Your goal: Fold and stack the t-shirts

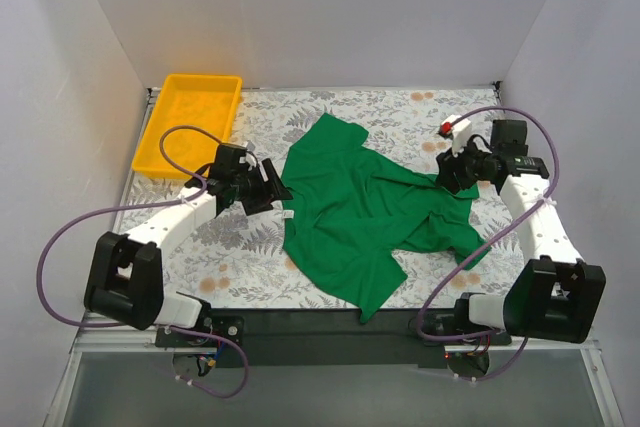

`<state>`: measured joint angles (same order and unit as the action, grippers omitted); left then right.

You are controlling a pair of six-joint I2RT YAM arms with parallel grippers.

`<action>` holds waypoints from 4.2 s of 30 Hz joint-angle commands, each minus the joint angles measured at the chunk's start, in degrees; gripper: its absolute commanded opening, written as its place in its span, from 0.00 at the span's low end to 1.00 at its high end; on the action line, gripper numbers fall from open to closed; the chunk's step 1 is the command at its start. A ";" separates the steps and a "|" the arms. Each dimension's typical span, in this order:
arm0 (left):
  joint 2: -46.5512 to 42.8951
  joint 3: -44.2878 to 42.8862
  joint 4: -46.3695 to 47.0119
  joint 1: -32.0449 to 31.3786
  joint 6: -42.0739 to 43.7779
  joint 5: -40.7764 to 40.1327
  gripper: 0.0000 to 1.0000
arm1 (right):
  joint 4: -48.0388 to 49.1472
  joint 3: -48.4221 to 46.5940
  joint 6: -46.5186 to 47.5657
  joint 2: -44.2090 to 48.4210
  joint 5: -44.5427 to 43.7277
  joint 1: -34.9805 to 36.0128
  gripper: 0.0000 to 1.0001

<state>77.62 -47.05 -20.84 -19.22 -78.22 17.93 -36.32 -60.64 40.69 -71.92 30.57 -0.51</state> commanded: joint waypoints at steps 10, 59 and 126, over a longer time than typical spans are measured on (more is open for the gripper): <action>17.00 -17.17 -3.93 0.33 11.24 -1.85 0.63 | 10.74 1.68 -3.07 -12.97 -4.11 -10.30 0.47; -16.62 5.11 -3.16 0.24 2.55 6.39 0.61 | -9.44 0.93 41.39 -12.22 14.79 3.05 0.79; -10.74 22.70 17.50 -20.24 -22.07 -2.73 0.59 | 13.38 21.80 -2.98 10.93 7.58 -2.30 0.77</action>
<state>67.42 -25.47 -4.84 -38.96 -99.20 16.75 -23.94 -38.79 38.26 -59.90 36.67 -2.26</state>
